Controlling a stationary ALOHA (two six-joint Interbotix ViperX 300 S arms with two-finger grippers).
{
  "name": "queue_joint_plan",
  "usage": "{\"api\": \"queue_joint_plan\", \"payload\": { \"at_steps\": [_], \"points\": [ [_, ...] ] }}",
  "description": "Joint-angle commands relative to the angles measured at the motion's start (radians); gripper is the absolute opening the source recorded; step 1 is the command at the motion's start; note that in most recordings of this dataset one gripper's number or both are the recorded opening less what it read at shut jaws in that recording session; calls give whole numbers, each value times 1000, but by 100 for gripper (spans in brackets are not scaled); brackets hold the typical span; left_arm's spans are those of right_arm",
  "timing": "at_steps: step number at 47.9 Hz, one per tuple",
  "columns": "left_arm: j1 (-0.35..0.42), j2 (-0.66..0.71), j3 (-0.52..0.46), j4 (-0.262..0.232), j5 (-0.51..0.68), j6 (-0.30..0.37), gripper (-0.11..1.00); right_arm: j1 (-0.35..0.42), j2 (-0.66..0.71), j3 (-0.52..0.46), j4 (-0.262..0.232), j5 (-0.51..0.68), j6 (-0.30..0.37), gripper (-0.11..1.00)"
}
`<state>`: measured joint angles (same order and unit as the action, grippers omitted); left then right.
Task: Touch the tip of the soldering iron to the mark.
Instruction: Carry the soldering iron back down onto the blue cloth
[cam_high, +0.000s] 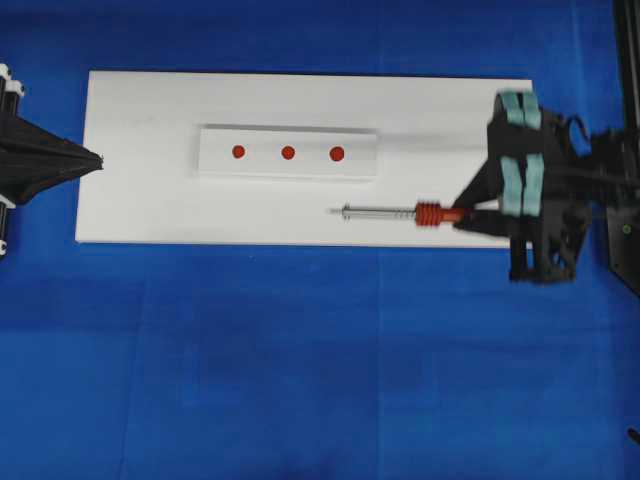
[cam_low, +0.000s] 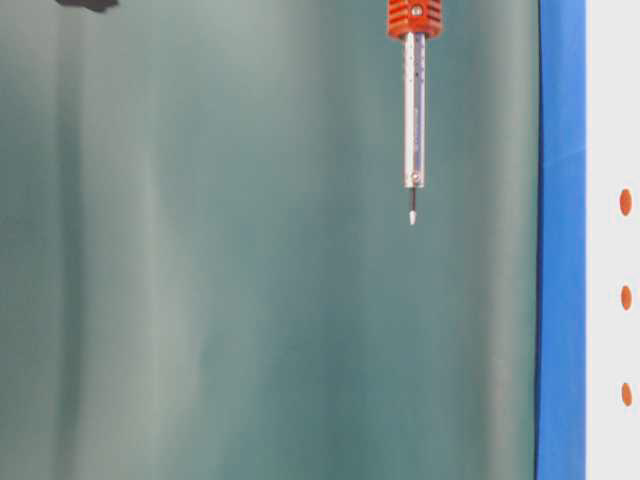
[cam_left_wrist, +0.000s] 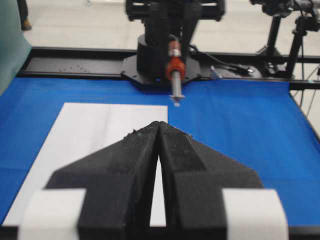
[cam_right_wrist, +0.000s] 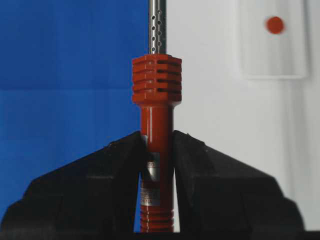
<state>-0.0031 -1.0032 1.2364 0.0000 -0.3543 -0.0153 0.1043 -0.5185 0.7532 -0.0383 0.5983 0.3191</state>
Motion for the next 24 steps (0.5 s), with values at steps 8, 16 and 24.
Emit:
{"api": "queue_joint_plan", "payload": {
  "at_steps": [8,16,24],
  "points": [
    [-2,3,-11,2,-9,-2,0,218,66,-38,-236,-5,327,6],
    [-2,2,-11,2,-9,-3,0,348,144,-78,-405,60,565,6],
    [-2,2,-11,2,-9,-3,0,407,202,-110,-485,114,669,6]
  ]
}}
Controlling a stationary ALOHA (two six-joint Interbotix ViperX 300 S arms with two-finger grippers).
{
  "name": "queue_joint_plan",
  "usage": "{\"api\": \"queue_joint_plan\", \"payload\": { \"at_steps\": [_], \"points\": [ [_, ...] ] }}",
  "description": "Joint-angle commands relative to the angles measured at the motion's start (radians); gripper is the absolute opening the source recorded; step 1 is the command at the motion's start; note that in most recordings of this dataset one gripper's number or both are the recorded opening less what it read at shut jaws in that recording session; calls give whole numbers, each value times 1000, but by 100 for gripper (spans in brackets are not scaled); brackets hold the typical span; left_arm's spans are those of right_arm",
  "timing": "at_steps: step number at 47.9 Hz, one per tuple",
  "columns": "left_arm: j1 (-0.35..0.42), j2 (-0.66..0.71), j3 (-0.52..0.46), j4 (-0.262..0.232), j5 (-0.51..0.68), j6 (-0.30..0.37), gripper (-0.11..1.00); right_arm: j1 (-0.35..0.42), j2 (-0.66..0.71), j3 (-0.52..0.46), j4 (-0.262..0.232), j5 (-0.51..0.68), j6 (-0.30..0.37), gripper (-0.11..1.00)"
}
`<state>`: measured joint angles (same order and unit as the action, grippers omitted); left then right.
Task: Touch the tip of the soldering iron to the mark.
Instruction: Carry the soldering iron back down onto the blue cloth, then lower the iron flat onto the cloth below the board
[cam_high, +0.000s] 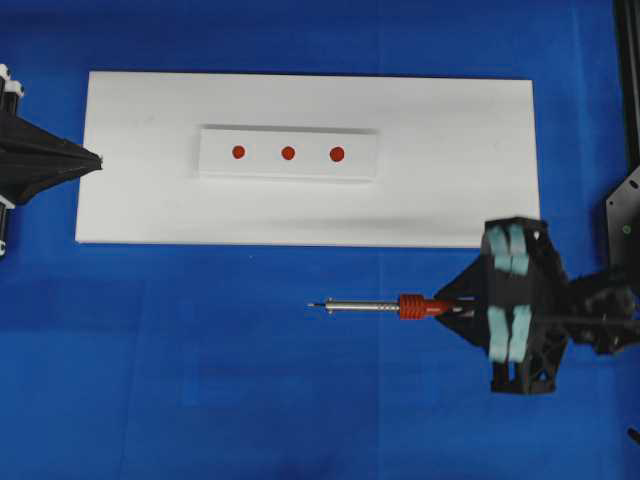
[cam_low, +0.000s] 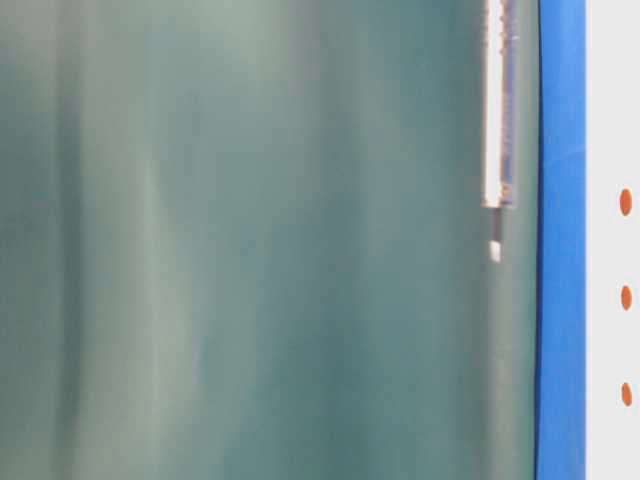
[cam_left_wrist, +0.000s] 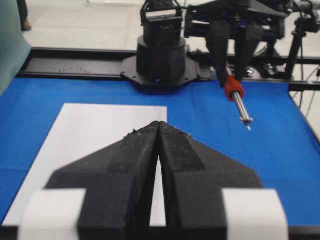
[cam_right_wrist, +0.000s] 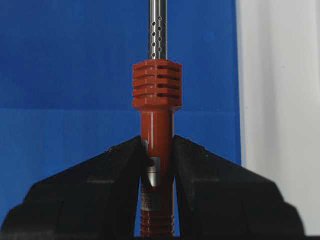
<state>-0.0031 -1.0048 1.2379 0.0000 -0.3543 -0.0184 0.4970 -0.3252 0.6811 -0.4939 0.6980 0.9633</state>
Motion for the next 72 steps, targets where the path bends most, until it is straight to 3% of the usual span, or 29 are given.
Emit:
{"api": "queue_joint_plan", "payload": {
  "at_steps": [1,12,24,32,39,45,63,72],
  "points": [
    [-2,3,-9,2,-9,0,0,15,11,-38,-32,15,28,6],
    [-2,3,-12,3,-9,0,0,12,48,-64,-63,14,28,6],
    [-2,3,-12,2,-9,0,0,-31,170,-170,-120,-23,21,6],
    [-2,3,-12,2,-9,0,0,-71,272,-264,-123,-34,17,6],
    [-2,3,-12,2,-9,0,0,-86,342,-345,-118,-34,-40,6],
    [-2,2,-12,2,-9,0,0,-97,379,-399,-115,-34,-49,6],
    [-2,2,-12,2,-8,0,0,-114,410,-408,-112,-37,-44,6],
    [-2,6,-9,2,-8,0,0,-115,466,-393,-112,-107,-44,6]
  ]
}}
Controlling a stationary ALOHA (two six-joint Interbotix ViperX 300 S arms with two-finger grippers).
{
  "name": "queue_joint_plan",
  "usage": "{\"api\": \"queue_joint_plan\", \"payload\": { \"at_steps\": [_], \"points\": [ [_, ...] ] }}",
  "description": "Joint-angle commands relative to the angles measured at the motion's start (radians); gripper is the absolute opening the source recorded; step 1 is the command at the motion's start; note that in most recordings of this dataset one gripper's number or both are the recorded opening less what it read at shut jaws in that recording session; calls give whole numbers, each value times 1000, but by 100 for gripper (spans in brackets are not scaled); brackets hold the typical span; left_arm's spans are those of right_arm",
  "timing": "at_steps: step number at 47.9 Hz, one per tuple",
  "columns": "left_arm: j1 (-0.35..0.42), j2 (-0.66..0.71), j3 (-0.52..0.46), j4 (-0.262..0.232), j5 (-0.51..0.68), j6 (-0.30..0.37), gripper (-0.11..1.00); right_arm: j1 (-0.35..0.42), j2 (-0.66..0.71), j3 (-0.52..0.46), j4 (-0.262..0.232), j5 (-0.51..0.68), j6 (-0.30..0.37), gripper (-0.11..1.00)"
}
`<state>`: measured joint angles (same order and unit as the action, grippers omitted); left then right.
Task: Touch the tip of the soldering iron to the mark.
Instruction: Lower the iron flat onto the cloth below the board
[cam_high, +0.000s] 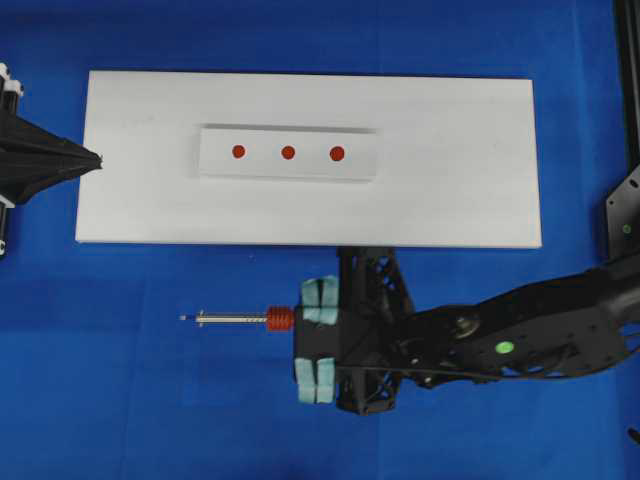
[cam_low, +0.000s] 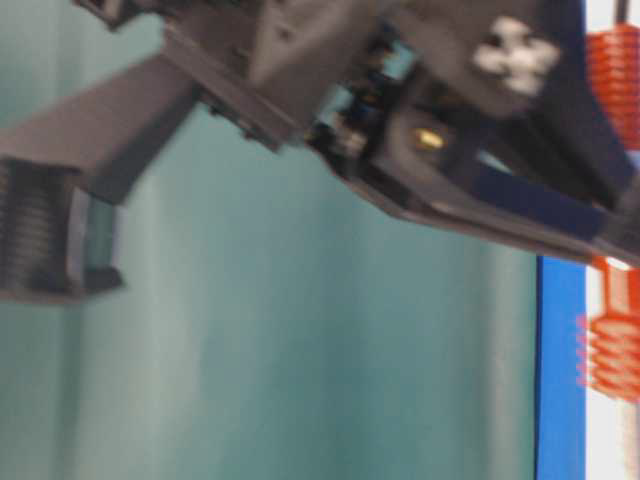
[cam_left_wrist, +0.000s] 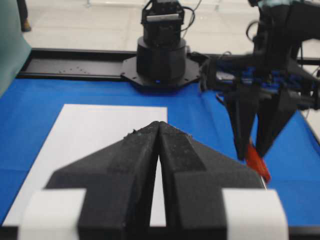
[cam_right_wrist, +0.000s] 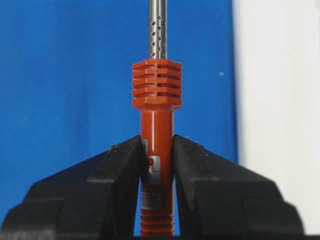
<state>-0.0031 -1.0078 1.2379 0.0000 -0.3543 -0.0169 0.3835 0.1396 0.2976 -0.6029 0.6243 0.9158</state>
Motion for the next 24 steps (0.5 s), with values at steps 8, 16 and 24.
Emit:
{"api": "queue_joint_plan", "payload": {
  "at_steps": [8,16,24],
  "points": [
    [-2,12,-9,2,-9,-2,0,-6,57,35,-3,-179,5,6],
    [-2,12,-9,2,-9,-2,0,-28,114,78,23,-324,28,6],
    [-2,14,-9,2,-11,-2,0,-37,138,94,25,-367,44,6]
  ]
}}
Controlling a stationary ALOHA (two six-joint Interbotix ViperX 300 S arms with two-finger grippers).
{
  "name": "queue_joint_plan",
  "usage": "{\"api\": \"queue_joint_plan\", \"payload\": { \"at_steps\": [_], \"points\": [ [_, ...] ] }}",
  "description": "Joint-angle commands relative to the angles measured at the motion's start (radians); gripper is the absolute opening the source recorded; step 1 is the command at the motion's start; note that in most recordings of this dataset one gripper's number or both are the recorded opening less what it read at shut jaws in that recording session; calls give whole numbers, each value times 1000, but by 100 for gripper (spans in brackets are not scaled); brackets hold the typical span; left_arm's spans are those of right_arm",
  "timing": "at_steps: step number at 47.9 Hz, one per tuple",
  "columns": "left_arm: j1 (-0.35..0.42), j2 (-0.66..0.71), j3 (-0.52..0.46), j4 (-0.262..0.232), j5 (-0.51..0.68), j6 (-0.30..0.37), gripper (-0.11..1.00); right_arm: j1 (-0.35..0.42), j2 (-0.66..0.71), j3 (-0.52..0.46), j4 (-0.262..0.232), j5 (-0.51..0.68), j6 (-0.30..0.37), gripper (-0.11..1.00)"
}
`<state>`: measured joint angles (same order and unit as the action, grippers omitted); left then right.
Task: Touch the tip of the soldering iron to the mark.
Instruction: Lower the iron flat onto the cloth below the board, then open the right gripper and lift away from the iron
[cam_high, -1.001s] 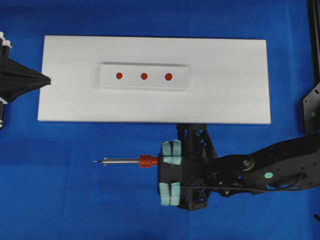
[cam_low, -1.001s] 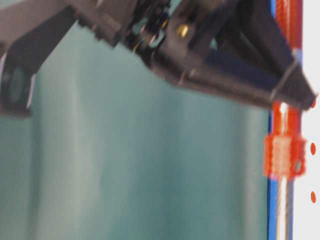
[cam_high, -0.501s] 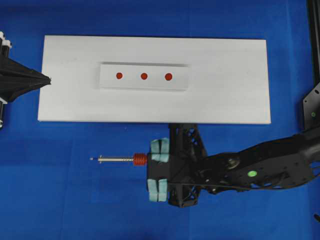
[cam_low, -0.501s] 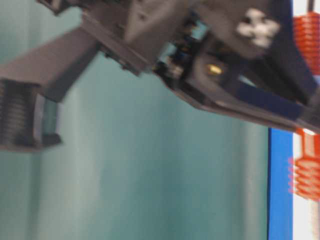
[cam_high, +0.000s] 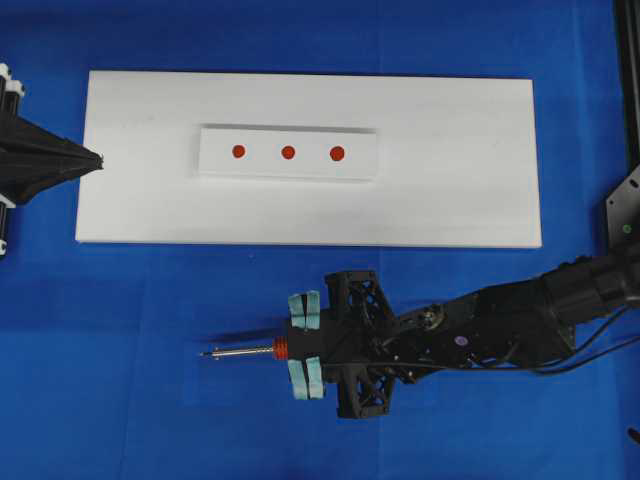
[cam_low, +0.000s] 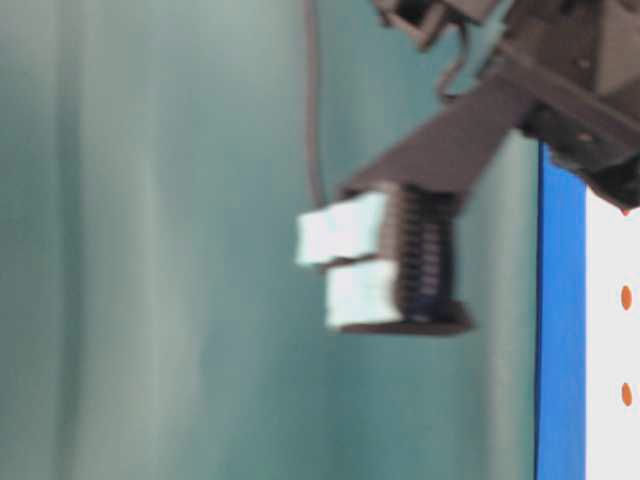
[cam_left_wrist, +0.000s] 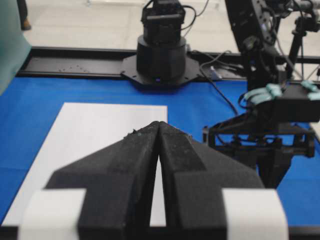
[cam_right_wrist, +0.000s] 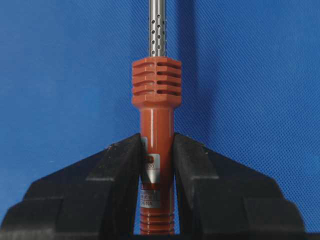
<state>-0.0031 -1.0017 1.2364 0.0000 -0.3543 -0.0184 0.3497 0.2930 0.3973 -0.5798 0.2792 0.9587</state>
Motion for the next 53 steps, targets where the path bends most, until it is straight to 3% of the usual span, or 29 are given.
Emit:
{"api": "queue_joint_plan", "payload": {
  "at_steps": [1,19,23,31,34,41,53],
  "points": [
    [-2,8,-8,2,-9,0,0,-3,-14,-5,2,-26,2,6],
    [-2,8,-8,2,-9,0,0,-20,-2,9,6,-49,8,10],
    [-2,8,-8,2,-9,0,0,-21,5,5,6,-48,8,27],
    [-2,8,-8,2,-8,0,0,-21,8,-2,6,-44,8,79],
    [-2,6,-8,2,-6,0,0,-21,8,-2,6,-44,8,93],
    [-2,6,-8,2,-6,0,0,-21,3,-6,6,-40,8,86],
    [-2,6,-8,2,-5,0,0,-11,-107,-12,5,61,2,87]
  ]
}}
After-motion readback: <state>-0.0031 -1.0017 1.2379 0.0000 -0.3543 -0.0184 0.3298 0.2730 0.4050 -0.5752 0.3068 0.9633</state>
